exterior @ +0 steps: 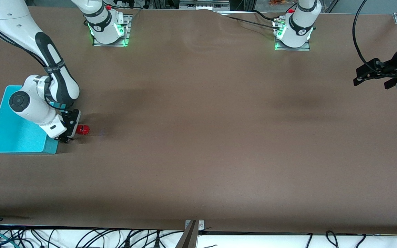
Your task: Wind red beetle toy and store in blue box
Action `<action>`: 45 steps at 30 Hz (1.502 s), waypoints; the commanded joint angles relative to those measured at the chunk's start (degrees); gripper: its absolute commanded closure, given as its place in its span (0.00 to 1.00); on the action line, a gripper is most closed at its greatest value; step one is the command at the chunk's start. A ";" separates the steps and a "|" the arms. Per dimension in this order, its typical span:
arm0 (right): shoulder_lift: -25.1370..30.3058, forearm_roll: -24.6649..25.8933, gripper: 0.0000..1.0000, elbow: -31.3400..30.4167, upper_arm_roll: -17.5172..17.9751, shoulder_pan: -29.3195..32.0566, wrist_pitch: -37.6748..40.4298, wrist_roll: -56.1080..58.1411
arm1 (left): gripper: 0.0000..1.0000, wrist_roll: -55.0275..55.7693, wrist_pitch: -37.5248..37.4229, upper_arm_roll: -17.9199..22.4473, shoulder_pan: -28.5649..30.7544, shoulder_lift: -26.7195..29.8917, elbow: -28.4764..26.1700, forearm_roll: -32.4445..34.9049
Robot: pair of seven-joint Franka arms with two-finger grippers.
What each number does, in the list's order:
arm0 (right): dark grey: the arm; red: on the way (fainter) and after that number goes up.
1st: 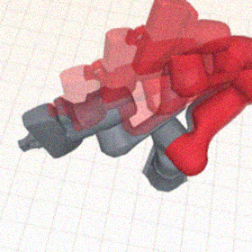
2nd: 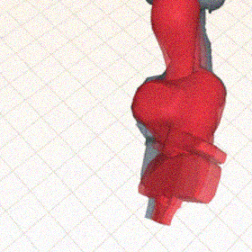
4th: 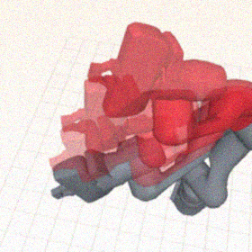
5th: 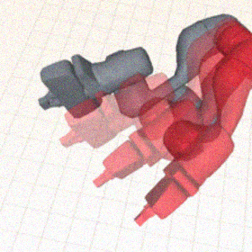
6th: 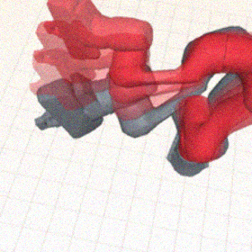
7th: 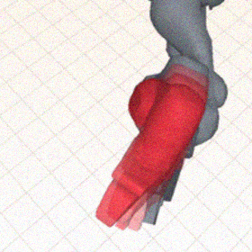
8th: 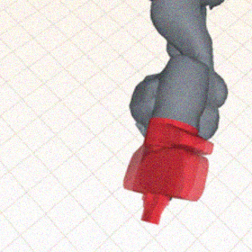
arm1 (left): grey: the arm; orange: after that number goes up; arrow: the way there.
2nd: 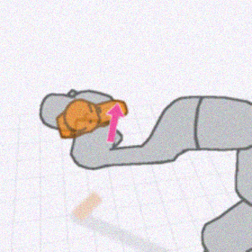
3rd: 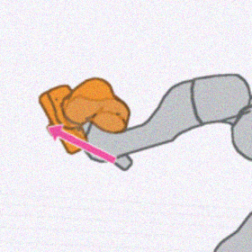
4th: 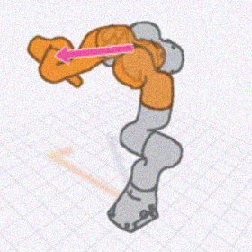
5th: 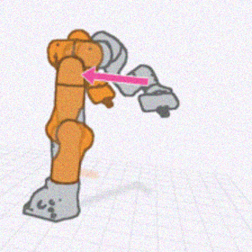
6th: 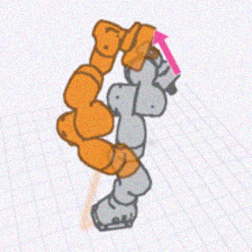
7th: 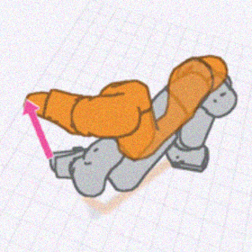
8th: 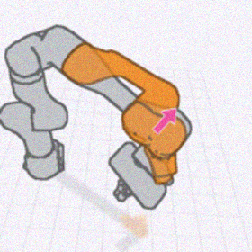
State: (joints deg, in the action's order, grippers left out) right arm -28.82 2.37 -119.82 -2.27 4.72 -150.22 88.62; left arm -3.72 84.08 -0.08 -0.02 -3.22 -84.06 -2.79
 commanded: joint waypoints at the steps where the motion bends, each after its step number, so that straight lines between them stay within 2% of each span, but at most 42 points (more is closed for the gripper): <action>1: 0.60 0.44 0.21 -1.12 0.78 0.65 -1.22 1.03 | 0.00 0.56 -1.47 -0.18 0.20 -1.00 2.15 -0.82; 5: 0.60 0.44 0.29 -1.12 0.78 0.65 -1.13 1.03 | 0.00 0.56 -1.47 -0.10 0.37 -1.00 2.06 -0.82; 22: 1.13 0.44 0.93 -0.86 1.65 0.65 -0.25 0.94 | 0.00 0.56 -1.47 -0.10 0.37 -1.00 2.15 -0.82; 28: 2.80 0.18 0.95 0.90 2.36 0.65 2.99 0.50 | 0.00 0.56 -1.38 -0.18 0.20 -1.00 2.24 -0.82; 45: 4.65 -0.35 0.95 11.79 2.53 0.65 15.56 0.85 | 0.00 0.65 -1.38 -0.18 -0.33 -1.00 2.41 -0.82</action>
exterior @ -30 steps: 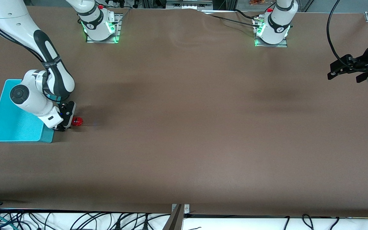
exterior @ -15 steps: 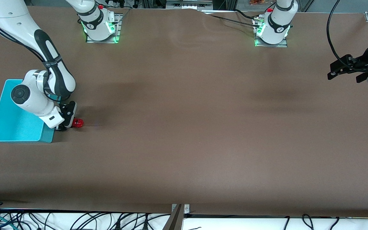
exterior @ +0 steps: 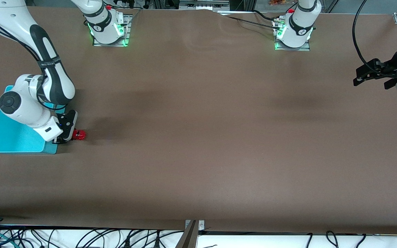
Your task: Wind red beetle toy and store in blue box
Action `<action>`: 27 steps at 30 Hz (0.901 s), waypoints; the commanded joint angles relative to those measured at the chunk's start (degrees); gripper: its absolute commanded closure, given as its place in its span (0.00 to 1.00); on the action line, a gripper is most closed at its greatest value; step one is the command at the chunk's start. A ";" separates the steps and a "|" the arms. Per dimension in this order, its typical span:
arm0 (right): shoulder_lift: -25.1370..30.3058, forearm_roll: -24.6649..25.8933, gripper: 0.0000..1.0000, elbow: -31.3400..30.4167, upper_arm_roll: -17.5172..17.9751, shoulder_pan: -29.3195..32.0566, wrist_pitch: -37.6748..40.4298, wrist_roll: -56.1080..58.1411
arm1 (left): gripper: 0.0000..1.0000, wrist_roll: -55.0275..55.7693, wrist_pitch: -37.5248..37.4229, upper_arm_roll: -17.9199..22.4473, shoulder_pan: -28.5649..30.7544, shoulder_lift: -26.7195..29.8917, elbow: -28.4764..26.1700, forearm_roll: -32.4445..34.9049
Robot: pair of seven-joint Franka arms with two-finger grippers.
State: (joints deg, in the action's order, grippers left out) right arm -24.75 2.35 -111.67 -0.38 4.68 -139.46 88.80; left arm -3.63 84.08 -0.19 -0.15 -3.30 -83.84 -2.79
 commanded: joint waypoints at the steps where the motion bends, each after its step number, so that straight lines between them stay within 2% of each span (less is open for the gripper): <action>1: 0.76 -0.42 0.95 4.43 0.55 0.76 5.77 0.67 | 0.00 0.56 -1.38 -0.17 -0.21 -0.92 2.19 -0.82; 5: 2.16 -0.42 0.95 5.76 0.29 1.29 9.29 1.28 | 0.00 0.47 -1.38 -0.17 0.06 -0.92 2.10 -0.82; 20: 9.02 -0.86 0.95 4.62 0.20 6.65 20.45 3.04 | 0.00 0.38 -1.29 -0.08 0.23 -0.92 2.10 -0.64; 27: 9.81 -2.43 0.95 2.69 0.11 10.87 21.07 9.19 | 0.00 0.21 -1.20 0.01 0.41 -1.27 2.10 -0.29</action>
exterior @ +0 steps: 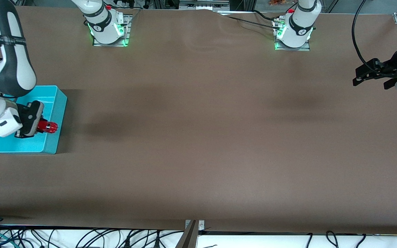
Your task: Wind red beetle toy and store in blue box
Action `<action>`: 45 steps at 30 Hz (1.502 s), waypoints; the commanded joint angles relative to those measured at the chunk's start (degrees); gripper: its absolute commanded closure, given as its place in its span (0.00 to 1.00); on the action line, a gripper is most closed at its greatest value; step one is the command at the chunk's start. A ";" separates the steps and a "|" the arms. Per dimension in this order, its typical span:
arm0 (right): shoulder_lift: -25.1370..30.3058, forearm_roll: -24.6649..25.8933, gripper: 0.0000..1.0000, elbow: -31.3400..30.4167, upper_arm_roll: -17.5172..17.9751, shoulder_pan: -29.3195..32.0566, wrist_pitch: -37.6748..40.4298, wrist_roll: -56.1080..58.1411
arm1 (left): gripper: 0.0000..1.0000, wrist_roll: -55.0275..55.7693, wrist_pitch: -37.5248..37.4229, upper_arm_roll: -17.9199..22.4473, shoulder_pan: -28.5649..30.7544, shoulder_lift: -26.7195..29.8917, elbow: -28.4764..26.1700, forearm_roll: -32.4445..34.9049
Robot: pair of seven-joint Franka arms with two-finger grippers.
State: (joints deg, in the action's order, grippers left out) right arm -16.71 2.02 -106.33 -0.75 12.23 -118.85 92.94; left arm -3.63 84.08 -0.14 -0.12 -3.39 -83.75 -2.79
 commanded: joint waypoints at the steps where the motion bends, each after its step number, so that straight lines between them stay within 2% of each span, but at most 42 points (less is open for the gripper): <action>1: 1.77 -2.54 0.95 -3.00 0.49 3.85 0.46 6.10 | 0.00 0.21 -1.20 -0.03 0.47 -1.18 1.93 -0.29; 20: 0.54 -3.07 0.95 -8.54 0.31 12.20 -0.33 15.78 | 0.00 0.21 -0.94 -0.21 0.38 -1.09 1.31 1.38; 40: -6.23 -2.90 0.95 -8.63 0.14 17.65 -4.37 22.99 | 0.00 0.21 0.20 -0.30 0.56 -0.12 -0.10 1.29; 45: -7.90 -2.55 0.95 -8.46 0.14 18.62 -4.64 23.78 | 0.00 0.20 0.99 -0.30 0.56 0.75 -1.85 1.29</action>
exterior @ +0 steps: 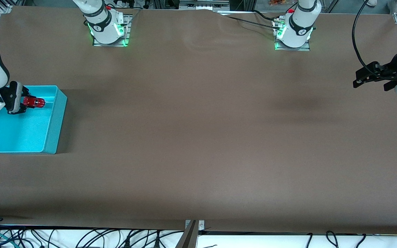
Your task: Wind red beetle toy and store in blue box
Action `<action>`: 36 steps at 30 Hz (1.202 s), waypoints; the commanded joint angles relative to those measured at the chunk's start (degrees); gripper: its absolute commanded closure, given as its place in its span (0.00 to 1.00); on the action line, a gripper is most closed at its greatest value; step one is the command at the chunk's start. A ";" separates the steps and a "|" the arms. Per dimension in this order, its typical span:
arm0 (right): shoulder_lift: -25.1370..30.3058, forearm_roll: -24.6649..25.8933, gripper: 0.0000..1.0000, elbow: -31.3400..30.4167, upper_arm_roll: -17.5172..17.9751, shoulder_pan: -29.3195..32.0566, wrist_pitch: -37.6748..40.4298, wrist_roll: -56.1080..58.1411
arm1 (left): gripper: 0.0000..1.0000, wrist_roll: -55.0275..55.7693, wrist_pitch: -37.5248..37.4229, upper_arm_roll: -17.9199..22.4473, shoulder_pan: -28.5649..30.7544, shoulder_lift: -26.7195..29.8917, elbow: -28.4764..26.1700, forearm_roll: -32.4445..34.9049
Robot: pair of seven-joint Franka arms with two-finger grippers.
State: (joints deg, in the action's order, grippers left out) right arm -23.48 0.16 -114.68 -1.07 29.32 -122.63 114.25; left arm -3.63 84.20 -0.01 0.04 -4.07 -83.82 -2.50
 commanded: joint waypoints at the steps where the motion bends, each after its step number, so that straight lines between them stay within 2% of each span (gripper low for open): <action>1: -1.30 -0.68 0.95 -0.11 0.45 1.62 -1.20 2.91 | 0.00 0.12 0.96 -0.43 0.40 1.69 -2.14 1.00; 9: -3.41 -0.07 0.95 0.16 0.45 2.85 -1.56 3.79 | 0.00 -0.06 5.44 -0.43 0.40 6.26 -8.99 1.09; 22: -4.64 0.37 0.94 0.51 0.37 3.64 -1.91 5.63 | 0.00 0.12 5.62 -0.43 0.31 6.09 -8.73 1.09; 27: -4.82 0.37 0.88 0.86 0.37 3.64 -1.82 5.63 | 0.00 0.03 5.54 -0.43 0.31 6.00 -8.55 1.09; 28: -4.90 0.37 0.81 0.86 0.37 3.64 -1.73 5.63 | 0.00 0.03 5.54 -0.43 0.31 6.00 -8.55 1.09; 30: -4.91 0.37 0.53 0.95 0.37 3.64 -1.73 5.55 | 0.00 0.03 5.54 -0.43 0.31 6.00 -8.55 1.09; 32: -4.91 0.37 0.41 0.95 0.37 3.64 -1.73 5.55 | 0.00 0.03 5.54 -0.43 0.31 6.00 -8.47 1.09; 34: -4.91 0.28 0.24 0.95 0.37 3.64 -1.64 5.55 | 0.00 0.12 5.54 -0.43 0.31 5.92 -8.38 1.09; 36: -4.91 0.37 0.22 1.39 0.37 3.55 -1.38 5.55 | 0.00 0.12 5.54 -0.43 0.31 5.91 -8.38 1.09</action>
State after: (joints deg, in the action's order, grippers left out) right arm -28.01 0.22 -114.48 -1.07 32.08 -124.71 118.56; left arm -3.63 88.90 -0.01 0.04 0.48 -90.93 -2.47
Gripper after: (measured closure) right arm 0.502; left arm 0.000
